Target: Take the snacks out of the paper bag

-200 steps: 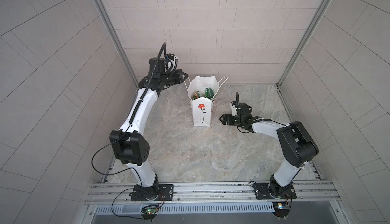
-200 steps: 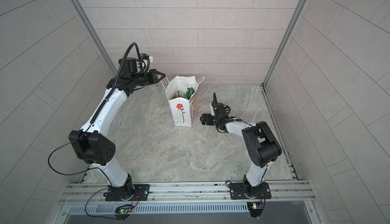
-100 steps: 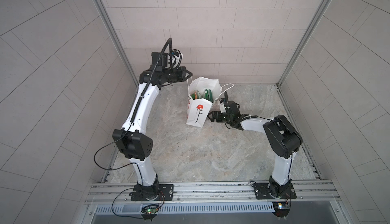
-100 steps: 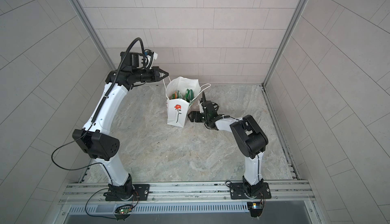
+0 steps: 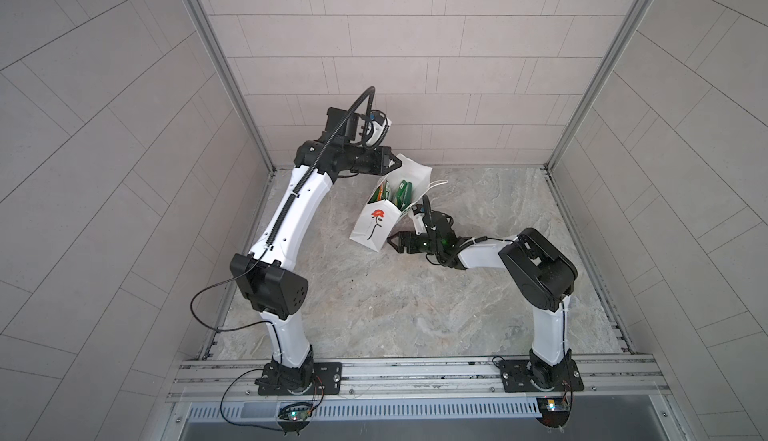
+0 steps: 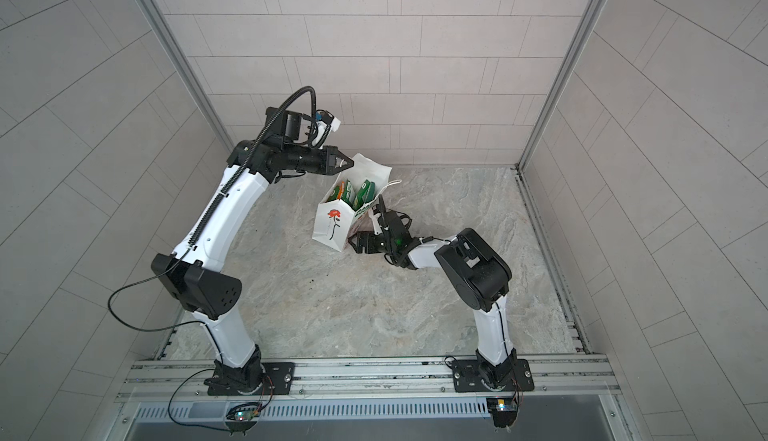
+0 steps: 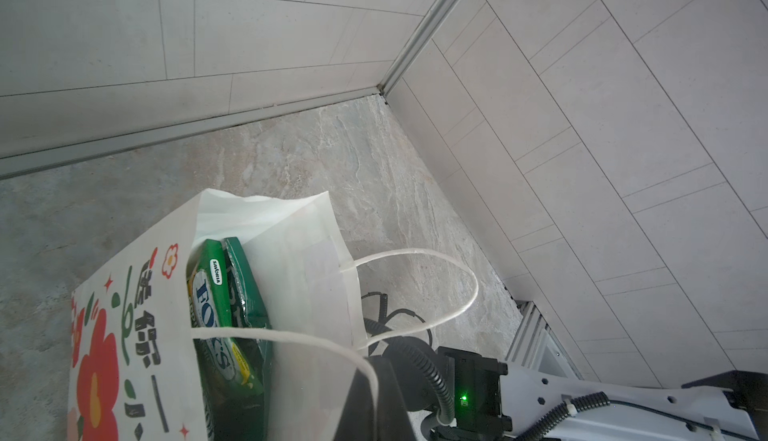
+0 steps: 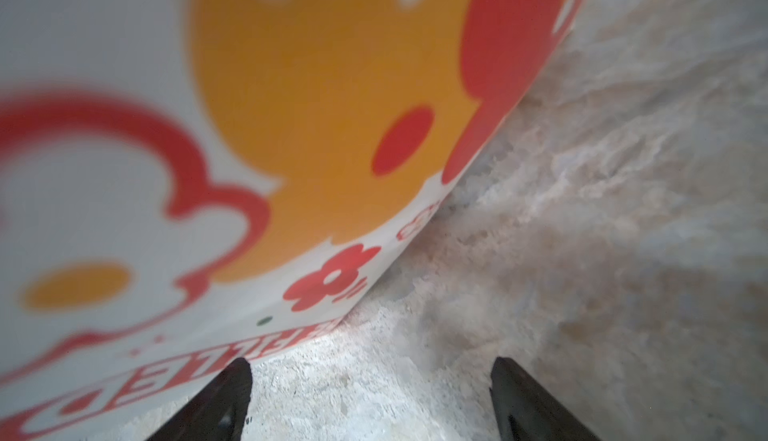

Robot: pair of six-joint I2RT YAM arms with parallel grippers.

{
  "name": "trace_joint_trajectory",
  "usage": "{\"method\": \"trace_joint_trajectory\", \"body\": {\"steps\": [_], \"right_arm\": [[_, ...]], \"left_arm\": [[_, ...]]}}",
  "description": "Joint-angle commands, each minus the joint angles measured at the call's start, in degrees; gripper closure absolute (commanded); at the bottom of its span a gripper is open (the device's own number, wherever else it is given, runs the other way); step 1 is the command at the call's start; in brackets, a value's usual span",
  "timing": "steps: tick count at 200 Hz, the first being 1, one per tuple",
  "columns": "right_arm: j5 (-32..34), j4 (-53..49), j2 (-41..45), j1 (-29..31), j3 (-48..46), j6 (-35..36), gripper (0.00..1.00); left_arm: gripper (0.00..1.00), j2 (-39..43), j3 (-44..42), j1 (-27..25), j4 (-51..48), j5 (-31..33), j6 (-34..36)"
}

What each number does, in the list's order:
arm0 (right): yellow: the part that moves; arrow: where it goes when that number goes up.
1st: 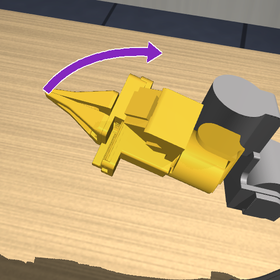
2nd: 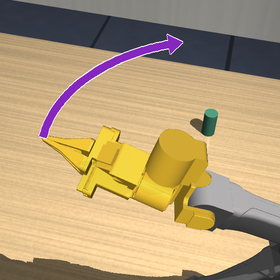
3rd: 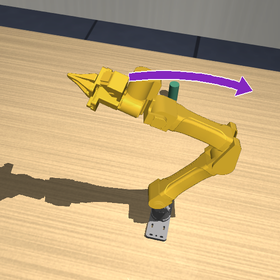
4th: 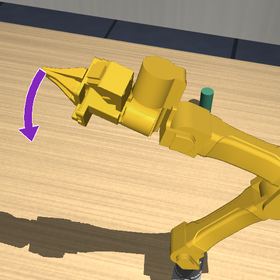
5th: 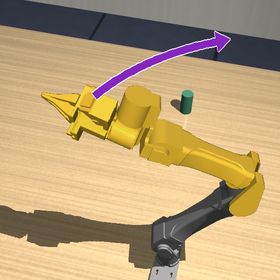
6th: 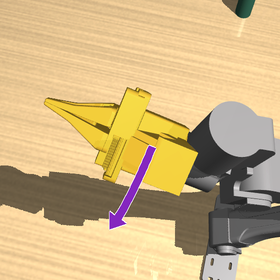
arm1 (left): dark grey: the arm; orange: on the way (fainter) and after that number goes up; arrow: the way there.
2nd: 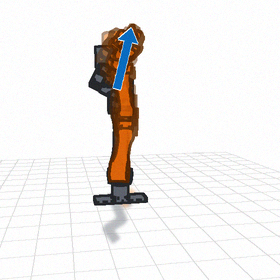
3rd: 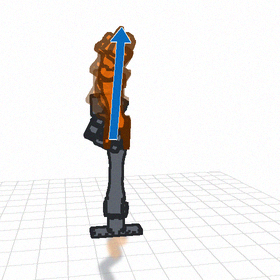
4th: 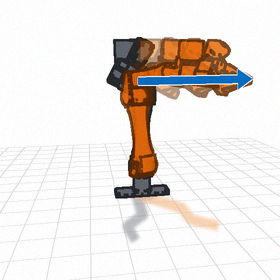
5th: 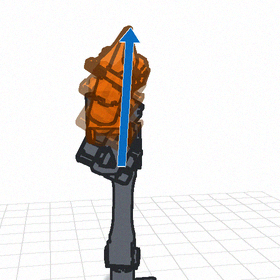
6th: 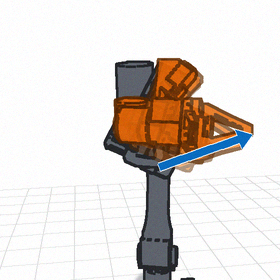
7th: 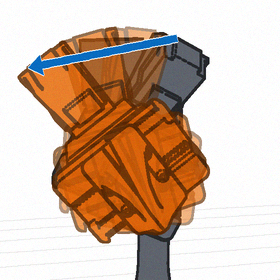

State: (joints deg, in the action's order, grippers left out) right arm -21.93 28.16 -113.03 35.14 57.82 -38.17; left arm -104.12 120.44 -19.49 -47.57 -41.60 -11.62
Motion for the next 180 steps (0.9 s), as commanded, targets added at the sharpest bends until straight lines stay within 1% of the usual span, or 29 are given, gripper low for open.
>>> {"method": "trace_joint_trajectory", "body": {"steps": [1, 22, 33, 56, 68, 85, 94, 116, 124, 130, 152, 165, 180], "right_arm": [[1.97, 4.70, 2.12, 0.33, -5.20, -1.40, 0.09], [4.80, 3.45, 5.38, 0.31, -10.36, -0.51, 0.09], [7.47, 0.67, 7.82, 0.33, -12.87, 0.06, 0.09], [15.09, -9.44, 14.02, 0.20, -16.82, -0.21, 0.09], [17.71, -14.83, 17.30, 0.20, -18.11, 0.28, 0.09], [21.66, -25.09, 22.02, 0.09, -18.60, 0.44, 0.09], [23.89, -28.74, 24.45, -0.02, -19.39, 0.43, 0.09], [27.85, -34.41, 32.30, -0.44, -21.95, 0.48, 0.09], [30.31, -37.26, 35.59, -0.46, -21.96, 0.14, 0.09], [32.22, -39.52, 38.09, -0.50, -23.78, -0.14, 0.09], [37.87, -44.67, 48.15, -0.47, -25.39, 1.48, 0.09], [39.88, -46.42, 54.61, -0.62, -25.96, 3.16, 0.09], [41.81, -51.10, 60.61, -1.67, -24.75, 3.44, 0.09]], "left_arm": [[1.00, 4.47, -0.90, -3.28, 0.11, -0.42, 1.84], [1.00, 6.12, -3.47, -5.72, 0.09, 2.01, 2.11], [1.00, 7.04, -4.62, -7.00, 0.02, 3.00, 2.14], [1.00, 8.74, -7.48, -9.79, 0.58, 6.09, 2.21], [1.00, 9.72, -9.18, -10.80, 1.59, 8.14, 1.91], [1.00, 11.19, -11.88, -11.57, 3.77, 10.26, 0.68], [1.00, 12.05, -13.31, -11.63, 5.06, 10.92, -0.34], [1.00, 13.56, -16.63, -11.93, 8.10, 11.54, -1.80], [1.00, 14.02, -17.57, -12.05, 8.90, 11.76, -2.38], [1.00, 14.35, -18.18, -12.22, 9.52, 11.72, -2.83], [1.00, 15.19, -20.17, -12.80, 11.47, 11.71, -4.01], [1.00, 15.29, -20.64, -13.42, 11.86, 12.89, -4.42], [1.00, 15.46, -21.29, -14.41, 12.23, 13.94, -4.99]]}}
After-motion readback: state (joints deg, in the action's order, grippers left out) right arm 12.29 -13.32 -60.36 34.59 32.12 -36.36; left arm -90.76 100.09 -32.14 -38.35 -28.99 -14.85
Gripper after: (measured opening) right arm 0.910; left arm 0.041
